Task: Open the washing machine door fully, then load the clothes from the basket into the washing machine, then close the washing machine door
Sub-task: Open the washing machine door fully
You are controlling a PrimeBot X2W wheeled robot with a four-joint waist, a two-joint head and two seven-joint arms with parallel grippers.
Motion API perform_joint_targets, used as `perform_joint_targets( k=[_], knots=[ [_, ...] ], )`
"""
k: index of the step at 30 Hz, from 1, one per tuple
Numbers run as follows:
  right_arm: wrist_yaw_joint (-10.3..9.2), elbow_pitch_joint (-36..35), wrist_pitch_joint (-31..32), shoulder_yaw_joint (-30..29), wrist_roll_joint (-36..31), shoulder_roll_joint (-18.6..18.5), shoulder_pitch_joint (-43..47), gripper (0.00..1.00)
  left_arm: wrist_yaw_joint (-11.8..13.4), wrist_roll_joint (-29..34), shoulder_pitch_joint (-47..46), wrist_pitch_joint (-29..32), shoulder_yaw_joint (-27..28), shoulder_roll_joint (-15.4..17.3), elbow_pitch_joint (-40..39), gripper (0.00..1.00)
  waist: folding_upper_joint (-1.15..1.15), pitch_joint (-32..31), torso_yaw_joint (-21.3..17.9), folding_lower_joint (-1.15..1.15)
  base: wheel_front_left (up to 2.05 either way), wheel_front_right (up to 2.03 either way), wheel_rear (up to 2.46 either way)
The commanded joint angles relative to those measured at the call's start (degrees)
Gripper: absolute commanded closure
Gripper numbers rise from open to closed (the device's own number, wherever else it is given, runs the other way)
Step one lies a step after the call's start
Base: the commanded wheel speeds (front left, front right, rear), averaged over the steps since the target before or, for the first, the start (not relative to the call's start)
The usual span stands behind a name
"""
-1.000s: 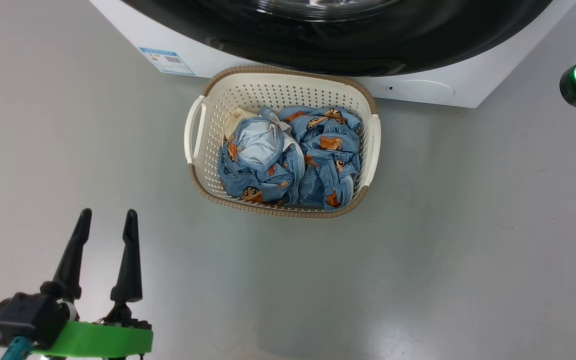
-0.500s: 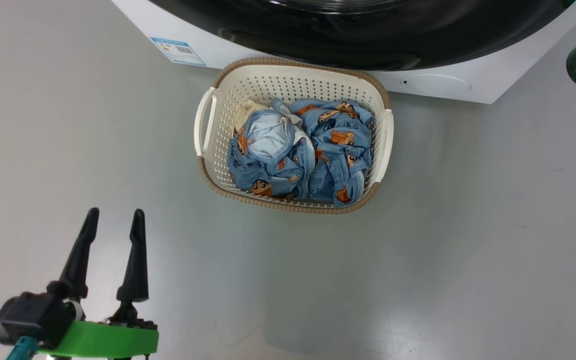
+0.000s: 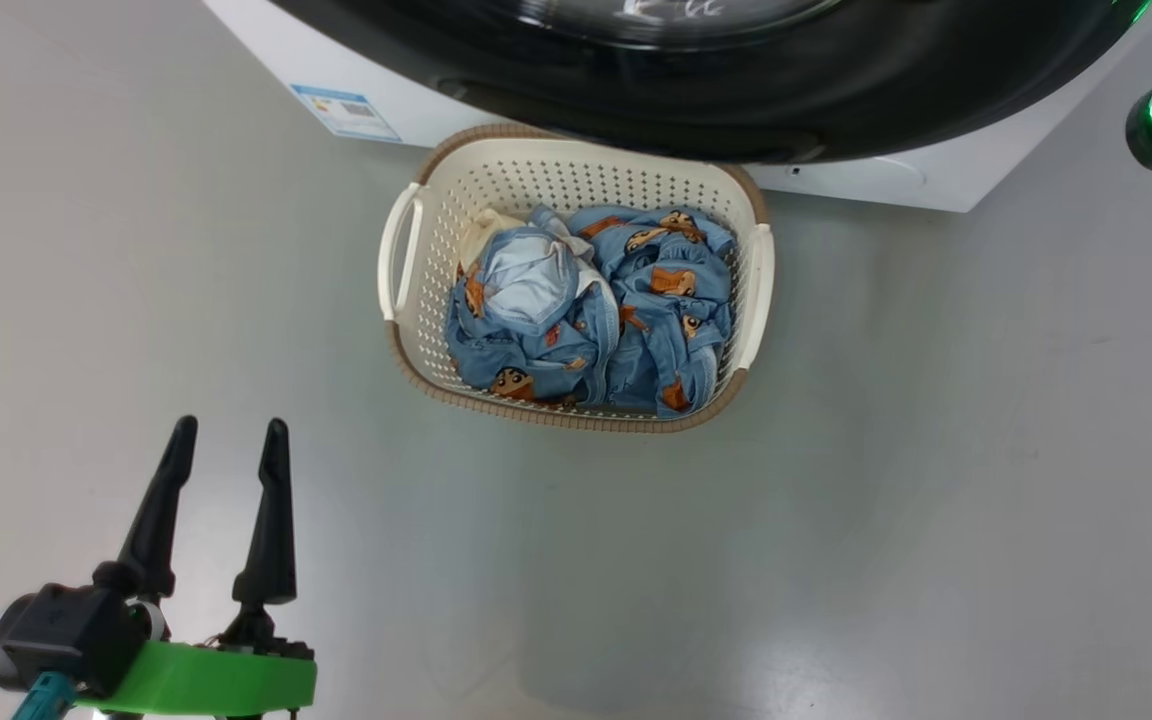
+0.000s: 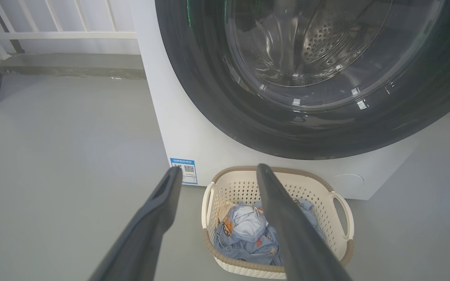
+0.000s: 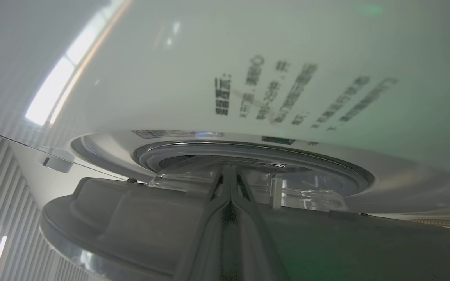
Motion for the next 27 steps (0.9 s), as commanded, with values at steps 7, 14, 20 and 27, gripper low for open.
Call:
perform_joint_targets(
  k=[7,14,20,27],
  knots=[
    [0.09,-2.59,3.39,4.16,-0.31,3.27,0.86,1.0,0.51,-0.37,-0.99,-0.37,2.26,0.77,-0.59,0.0,0.0,-1.75,-1.75,0.0,0.0,0.0,0.0],
    [0.09,-3.33,6.35,8.07,-1.22,5.1,4.24,1.0,0.77,-0.91,-1.28,-0.37,2.45,0.77,-0.11,0.0,0.0,-4.29,-3.74,0.0,0.0,0.0,0.0],
    [0.09,-5.27,10.1,12.2,-1.61,6.82,9.51,1.0,1.22,-1.72,-0.73,-0.37,2.2,0.77,0.5,0.0,0.0,-8.25,-5.29,0.0,0.0,0.0,0.0],
    [0.09,-9.49,13.51,16.8,-1.24,8.98,15.05,1.0,1.66,-2.19,0.59,-0.37,2.18,0.77,0.79,0.0,0.0,-12.18,-6.45,0.0,0.0,0.0,0.0]
  ],
)
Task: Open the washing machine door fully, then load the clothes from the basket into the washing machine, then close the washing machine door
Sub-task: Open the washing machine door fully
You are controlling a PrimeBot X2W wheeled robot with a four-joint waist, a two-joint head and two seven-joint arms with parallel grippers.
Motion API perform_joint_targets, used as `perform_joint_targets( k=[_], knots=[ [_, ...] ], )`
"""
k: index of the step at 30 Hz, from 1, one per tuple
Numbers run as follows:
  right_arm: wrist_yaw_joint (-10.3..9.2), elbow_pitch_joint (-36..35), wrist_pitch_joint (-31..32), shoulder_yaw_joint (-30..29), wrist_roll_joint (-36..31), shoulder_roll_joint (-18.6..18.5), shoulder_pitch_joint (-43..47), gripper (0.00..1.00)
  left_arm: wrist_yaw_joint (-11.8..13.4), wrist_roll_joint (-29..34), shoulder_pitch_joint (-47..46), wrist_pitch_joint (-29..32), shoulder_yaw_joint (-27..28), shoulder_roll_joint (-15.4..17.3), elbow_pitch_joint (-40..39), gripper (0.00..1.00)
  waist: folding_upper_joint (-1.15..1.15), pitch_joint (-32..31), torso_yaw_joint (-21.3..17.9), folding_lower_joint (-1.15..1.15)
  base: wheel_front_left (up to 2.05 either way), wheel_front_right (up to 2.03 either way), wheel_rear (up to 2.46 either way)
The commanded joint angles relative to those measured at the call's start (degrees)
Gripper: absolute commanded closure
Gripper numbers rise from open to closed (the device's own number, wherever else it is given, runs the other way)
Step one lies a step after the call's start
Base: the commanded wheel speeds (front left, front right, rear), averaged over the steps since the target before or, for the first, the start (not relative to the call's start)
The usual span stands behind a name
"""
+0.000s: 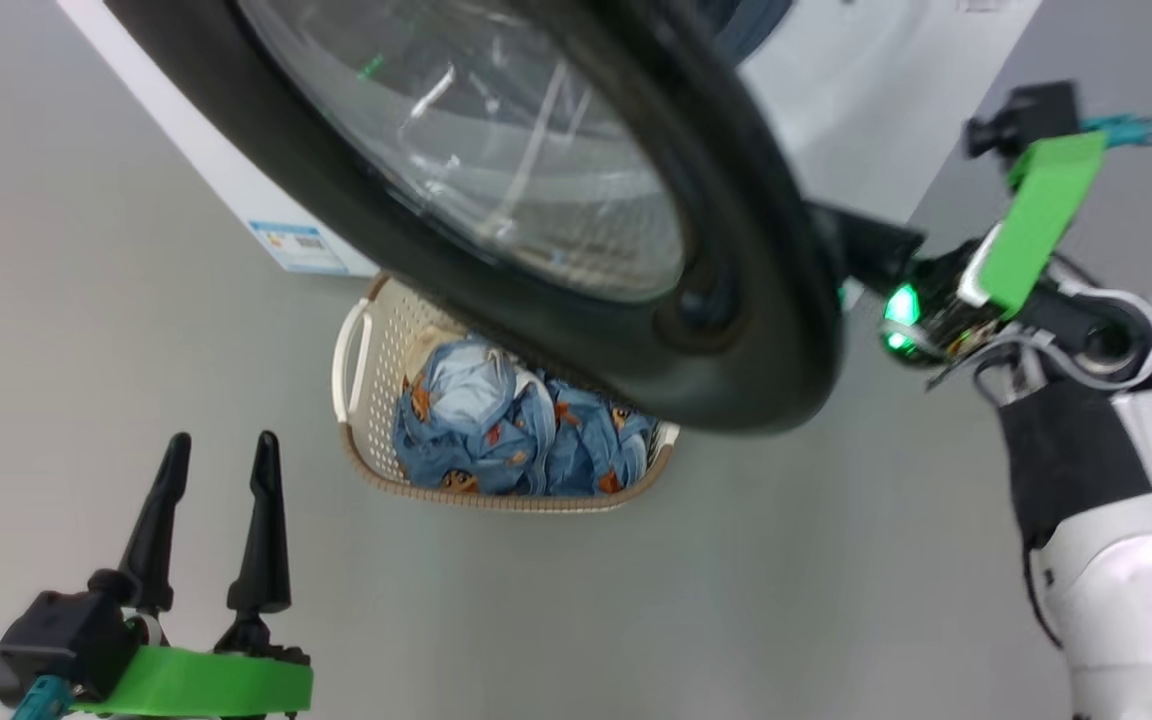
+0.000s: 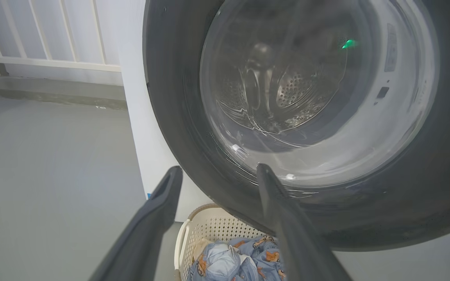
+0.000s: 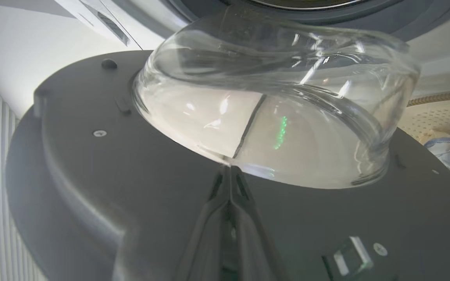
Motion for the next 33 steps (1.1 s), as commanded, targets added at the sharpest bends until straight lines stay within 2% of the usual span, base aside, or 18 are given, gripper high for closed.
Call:
perform_joint_targets(
  k=[1,8,15,24,33],
  knots=[
    [0.09,-3.56,1.32,2.52,-0.09,1.95,1.57,1.0,0.59,-0.2,0.4,-0.36,1.88,0.74,-1.09,0.0,0.0,-2.18,-1.09,0.0,0.0,0.0,0.0],
    [0.09,-10.87,3.05,8.72,0.14,3.46,6.66,1.0,0.61,-0.06,1.31,-0.36,2.57,0.74,-1.38,0.0,0.0,-3.7,-1.41,0.0,0.0,0.0,0.0],
    [0.09,-16.55,1.53,15.69,0.14,4.07,10.66,1.0,0.43,0.19,1.48,-0.36,2.67,0.74,-1.35,0.0,0.0,-3.98,-1.03,0.0,0.0,0.0,0.0],
    [0.09,-19.15,-4.11,25.15,2.24,4.21,13.27,1.0,0.3,-0.02,1.45,-0.36,2.01,0.74,-0.68,0.0,0.0,-5.59,0.59,0.0,0.0,0.0,0.0],
    [0.09,-18.17,-11.95,34.34,5.66,4.23,13.74,1.0,-0.14,-0.04,1.92,-0.36,1.66,0.74,0.04,0.0,0.0,-8.12,2.28,0.0,0.0,0.0,0.0]
  ],
)
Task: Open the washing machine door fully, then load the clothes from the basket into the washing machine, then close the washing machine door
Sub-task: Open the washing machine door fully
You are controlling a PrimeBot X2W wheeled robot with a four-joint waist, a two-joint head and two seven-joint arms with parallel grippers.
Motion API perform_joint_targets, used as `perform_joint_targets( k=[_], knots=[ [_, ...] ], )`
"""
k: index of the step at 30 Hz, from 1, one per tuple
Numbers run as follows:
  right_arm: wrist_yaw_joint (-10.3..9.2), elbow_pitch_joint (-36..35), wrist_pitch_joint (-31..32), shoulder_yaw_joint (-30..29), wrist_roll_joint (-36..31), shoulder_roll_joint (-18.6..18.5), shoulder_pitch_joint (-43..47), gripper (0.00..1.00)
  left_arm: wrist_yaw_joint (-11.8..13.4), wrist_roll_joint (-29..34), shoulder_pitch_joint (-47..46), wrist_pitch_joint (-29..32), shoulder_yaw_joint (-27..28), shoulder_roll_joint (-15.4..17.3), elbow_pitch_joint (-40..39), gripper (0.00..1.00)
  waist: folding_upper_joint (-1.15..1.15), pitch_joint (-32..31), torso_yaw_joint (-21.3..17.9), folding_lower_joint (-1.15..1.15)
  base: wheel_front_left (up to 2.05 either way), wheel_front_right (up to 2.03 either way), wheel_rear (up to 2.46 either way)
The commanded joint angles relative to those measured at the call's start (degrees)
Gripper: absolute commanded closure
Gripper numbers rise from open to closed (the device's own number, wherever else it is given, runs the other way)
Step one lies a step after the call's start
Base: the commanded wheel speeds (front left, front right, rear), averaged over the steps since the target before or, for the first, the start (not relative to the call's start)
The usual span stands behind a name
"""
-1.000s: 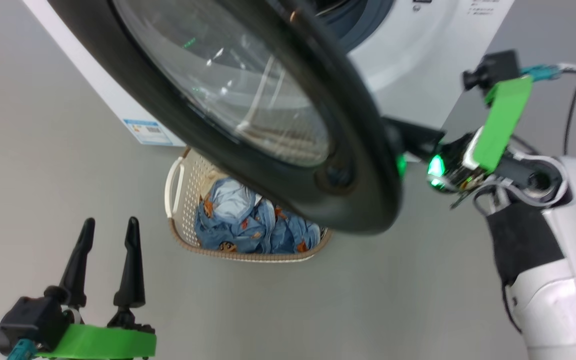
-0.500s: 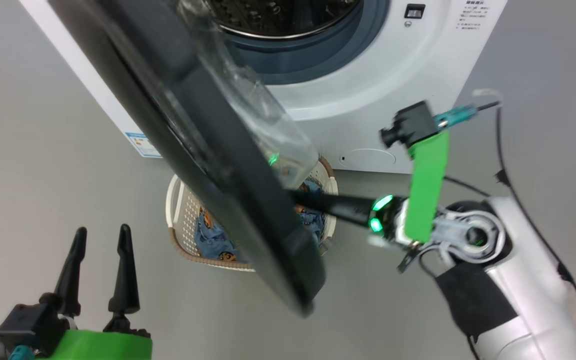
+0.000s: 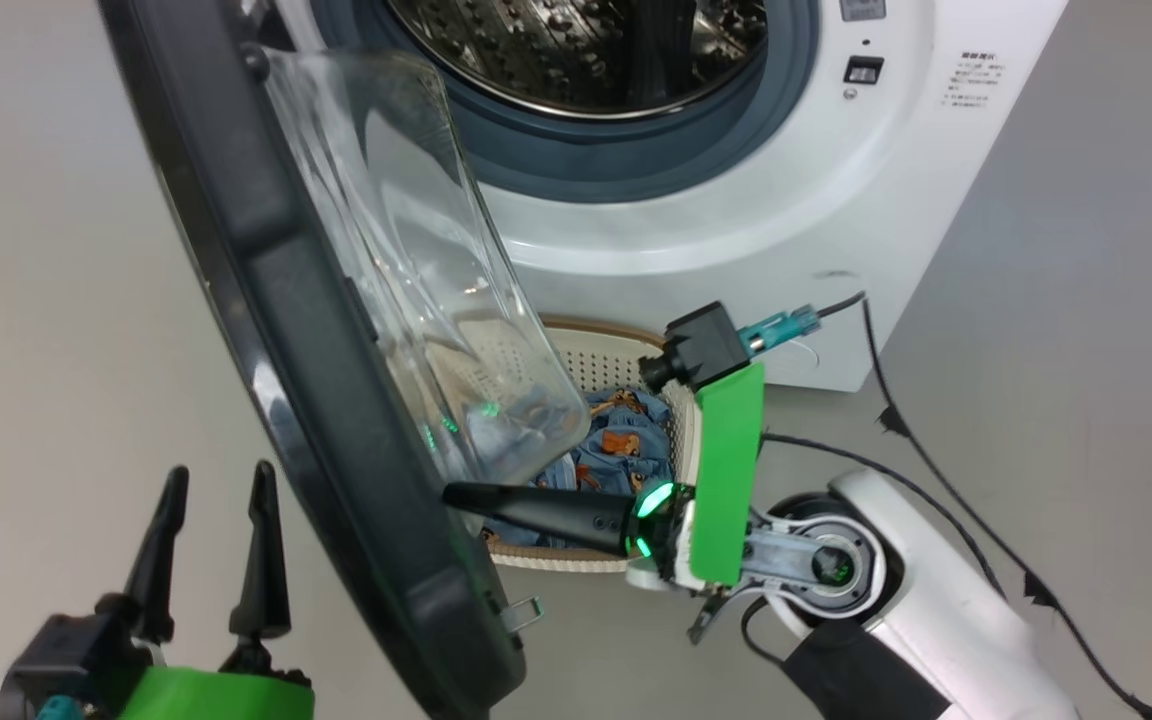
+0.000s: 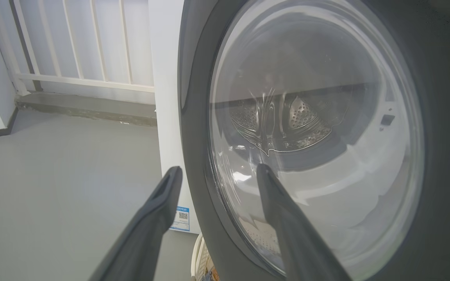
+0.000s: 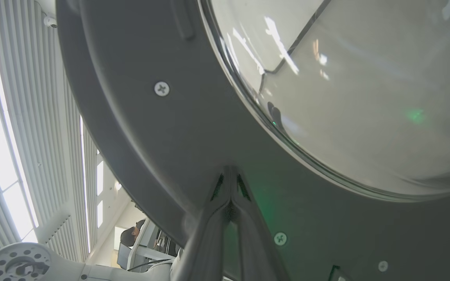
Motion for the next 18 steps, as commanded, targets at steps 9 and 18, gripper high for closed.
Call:
perform_joint_targets(
  k=[9,18],
  knots=[
    [0.09,-0.12,-5.14,5.05,3.27,2.03,0.31,1.0,0.33,-0.44,0.8,-0.37,0.87,0.71,-0.65,0.0,0.0,-2.53,0.98,0.0,0.0,0.0,0.0],
    [0.09,-2.71,-9.08,2.42,-1.79,0.48,1.9,0.61,0.2,-0.14,2.74,-0.37,2.12,0.71,-0.21,0.0,0.0,-6.13,-0.98,0.0,0.0,0.0,0.0]
  ],
)
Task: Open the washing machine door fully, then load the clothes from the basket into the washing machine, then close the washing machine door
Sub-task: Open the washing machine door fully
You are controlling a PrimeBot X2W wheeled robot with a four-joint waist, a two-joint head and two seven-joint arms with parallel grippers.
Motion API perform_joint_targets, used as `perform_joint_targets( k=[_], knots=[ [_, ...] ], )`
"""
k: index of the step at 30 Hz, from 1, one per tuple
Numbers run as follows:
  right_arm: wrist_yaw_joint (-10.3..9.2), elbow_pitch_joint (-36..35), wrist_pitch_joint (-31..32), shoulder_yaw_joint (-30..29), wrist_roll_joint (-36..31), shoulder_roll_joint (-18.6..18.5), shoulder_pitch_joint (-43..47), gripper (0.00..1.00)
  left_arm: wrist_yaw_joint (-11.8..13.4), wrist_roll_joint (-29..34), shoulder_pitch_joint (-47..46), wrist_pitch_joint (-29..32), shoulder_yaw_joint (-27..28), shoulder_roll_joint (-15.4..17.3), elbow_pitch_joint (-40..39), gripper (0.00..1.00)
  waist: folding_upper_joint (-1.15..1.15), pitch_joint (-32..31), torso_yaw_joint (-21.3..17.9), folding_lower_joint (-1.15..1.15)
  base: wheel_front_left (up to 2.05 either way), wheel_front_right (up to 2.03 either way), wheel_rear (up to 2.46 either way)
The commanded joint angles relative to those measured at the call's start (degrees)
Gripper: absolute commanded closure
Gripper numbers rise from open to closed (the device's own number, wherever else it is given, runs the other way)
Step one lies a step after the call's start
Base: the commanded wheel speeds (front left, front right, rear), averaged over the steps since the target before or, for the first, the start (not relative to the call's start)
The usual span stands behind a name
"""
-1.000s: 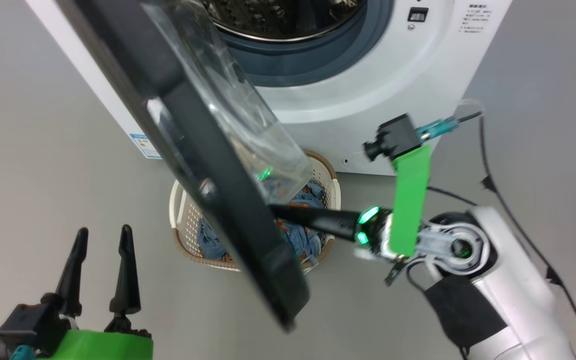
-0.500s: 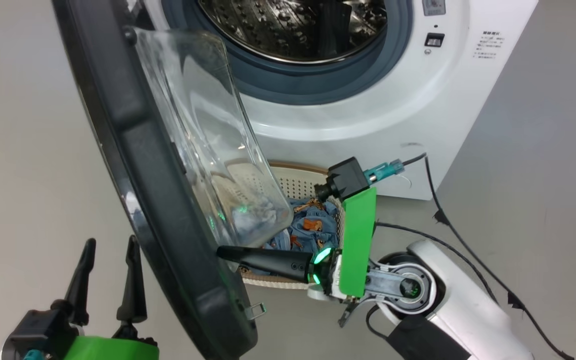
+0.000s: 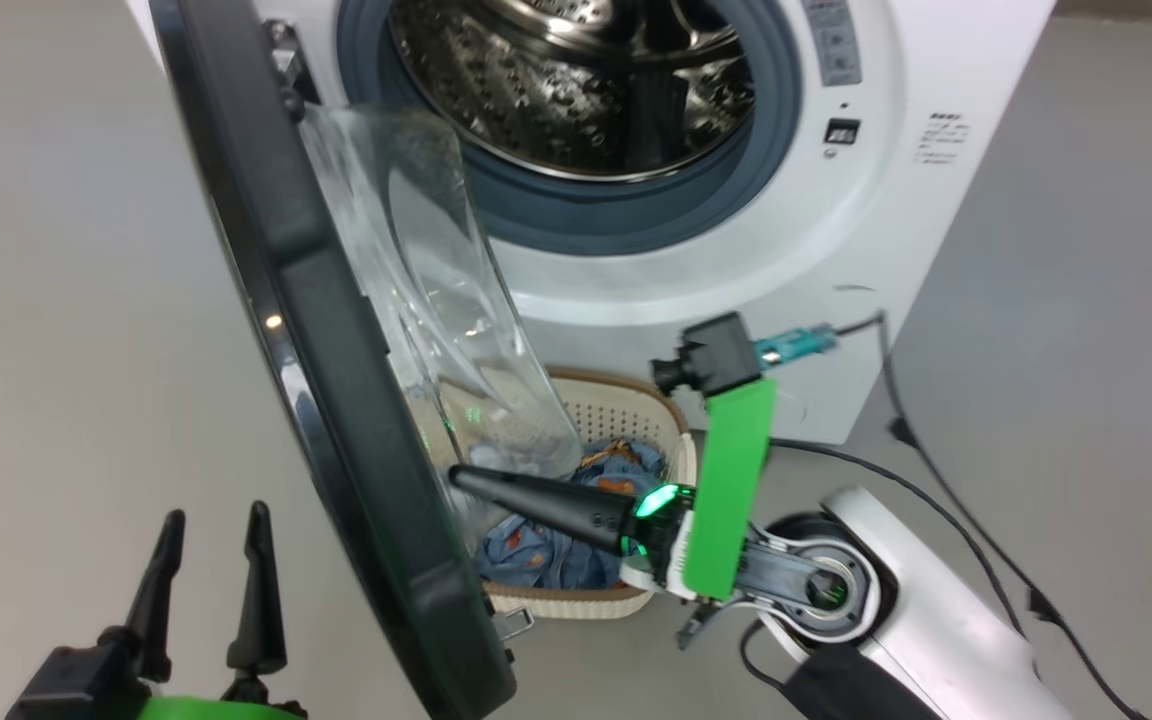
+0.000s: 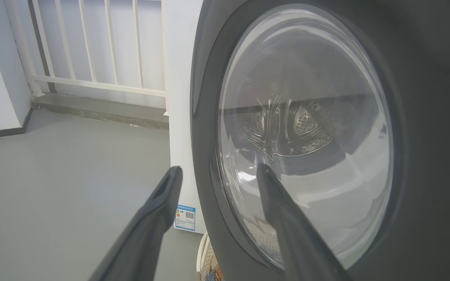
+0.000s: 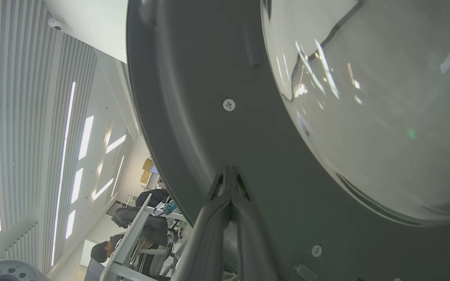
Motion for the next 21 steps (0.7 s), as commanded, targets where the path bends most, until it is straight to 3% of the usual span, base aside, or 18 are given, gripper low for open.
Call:
perform_joint_targets(
  k=[1,2,10,21],
  knots=[
    [0.09,-2.25,-1.51,-0.44,-1.44,0.61,1.62,0.17,0.13,-0.01,-0.26,-0.37,2.36,0.68,-1.08,0.0,0.0,-1.28,-1.19,0.0,0.0,0.0,0.0],
    [0.09,-2.83,-2.43,-0.66,-2.16,0.17,2.01,0.0,0.08,0.03,-0.09,-0.37,2.54,0.68,-1.01,0.0,0.0,-1.58,-1.45,0.0,0.0,0.0,0.0],
    [0.09,-8.34,-12.39,-2.72,-8.18,-4.72,4.88,0.0,0.02,-0.01,0.84,-0.37,3.43,0.68,-1.21,0.0,0.0,-2.66,-3.8,0.0,0.0,0.0,0.0],
    [0.09,-4.61,-40.69,-1.8,-24.33,-15.42,9.09,0.0,0.41,-0.4,1.99,-0.37,4.61,0.68,-0.18,0.0,0.0,-4.3,-5.62,0.0,0.0,0.0,0.0]
  ],
)
